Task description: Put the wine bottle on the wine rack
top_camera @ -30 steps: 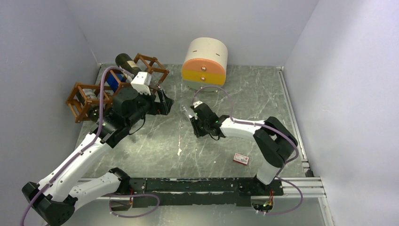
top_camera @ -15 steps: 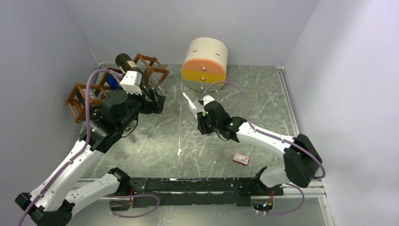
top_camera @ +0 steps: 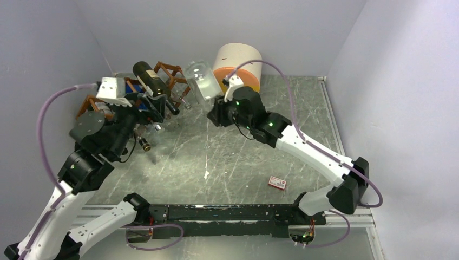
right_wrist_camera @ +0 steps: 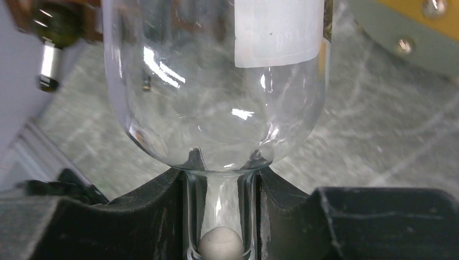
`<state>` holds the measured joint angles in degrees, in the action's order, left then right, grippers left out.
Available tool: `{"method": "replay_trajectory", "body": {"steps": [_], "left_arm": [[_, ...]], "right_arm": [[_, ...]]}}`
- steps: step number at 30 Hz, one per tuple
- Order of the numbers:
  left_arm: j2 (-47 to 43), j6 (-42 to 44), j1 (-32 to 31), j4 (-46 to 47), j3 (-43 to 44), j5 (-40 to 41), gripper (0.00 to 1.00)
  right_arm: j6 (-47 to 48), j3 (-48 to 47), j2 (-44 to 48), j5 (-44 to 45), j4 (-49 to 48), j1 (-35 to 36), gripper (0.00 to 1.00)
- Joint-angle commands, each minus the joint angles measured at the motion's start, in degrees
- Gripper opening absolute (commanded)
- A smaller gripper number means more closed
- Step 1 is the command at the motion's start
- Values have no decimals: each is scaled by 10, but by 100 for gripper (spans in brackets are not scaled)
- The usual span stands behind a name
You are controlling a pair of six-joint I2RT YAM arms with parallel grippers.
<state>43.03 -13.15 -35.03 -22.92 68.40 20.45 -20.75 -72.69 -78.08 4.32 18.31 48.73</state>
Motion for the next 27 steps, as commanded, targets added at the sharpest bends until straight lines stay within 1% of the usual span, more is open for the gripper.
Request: {"method": "replay_trajectory", "body": {"steps": [1,6,13,19,21,24,27], "left_arm": [[-24,48,3,18,49,23,97],[-51,79,3,22,79,47,97],[-86,96,3,15,120,25,97],[-96,97,2,-8,137,17,97],[-96,98,3,-16,139,20,97],[-97,99,2,-27,141,26,97],[-94,100,3,-36,141,29,97]], "right_arm": [[-11,-137,-49,-30,-134,23,0],[-23,-281,-163,-50,-130,50,0],[-46,-470,-327,-60,-141,85,0],[-67,-631,-474,-51,-145,121,0],[-72,-658,-509,-45,-160,130,0],[-37,-667,-547,15,-201,146,0],[-19,-686,-579,37,-217,149,0]]}}
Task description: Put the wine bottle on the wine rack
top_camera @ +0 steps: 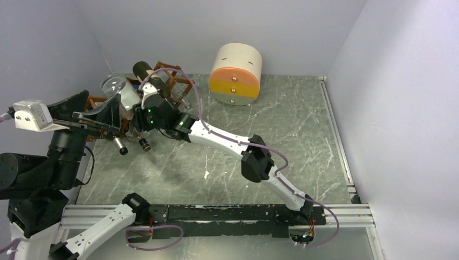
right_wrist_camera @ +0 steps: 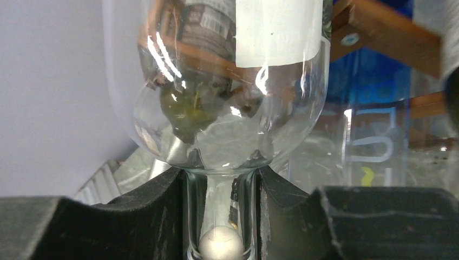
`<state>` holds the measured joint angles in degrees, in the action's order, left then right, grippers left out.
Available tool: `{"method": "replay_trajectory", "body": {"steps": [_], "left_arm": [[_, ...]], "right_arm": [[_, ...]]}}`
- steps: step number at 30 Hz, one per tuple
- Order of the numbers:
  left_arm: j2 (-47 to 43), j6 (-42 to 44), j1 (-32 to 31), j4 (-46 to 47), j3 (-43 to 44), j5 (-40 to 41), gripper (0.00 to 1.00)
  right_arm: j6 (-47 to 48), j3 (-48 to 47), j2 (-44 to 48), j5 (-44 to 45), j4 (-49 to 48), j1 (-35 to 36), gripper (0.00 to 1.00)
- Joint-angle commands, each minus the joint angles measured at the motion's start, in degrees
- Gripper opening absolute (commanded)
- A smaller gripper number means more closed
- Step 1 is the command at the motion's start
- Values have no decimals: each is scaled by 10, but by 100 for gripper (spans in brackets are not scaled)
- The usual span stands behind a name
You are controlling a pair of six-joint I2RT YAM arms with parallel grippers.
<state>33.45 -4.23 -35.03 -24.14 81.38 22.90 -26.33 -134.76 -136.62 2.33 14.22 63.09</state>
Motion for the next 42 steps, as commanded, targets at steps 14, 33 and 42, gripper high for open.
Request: {"method": "replay_trajectory", "body": {"steps": [14,33,42], "left_arm": [[18,1,3,-45,3,11,97],[16,-10,2,-54,-9,22,97],[13,-6,3,-53,-14,27,97]], "right_arm": [[58,-81,-70,91,-258,15,11],[99,-53,-100,88,-325,20,54],[97,-10,-81,90,-322,23,41]]}}
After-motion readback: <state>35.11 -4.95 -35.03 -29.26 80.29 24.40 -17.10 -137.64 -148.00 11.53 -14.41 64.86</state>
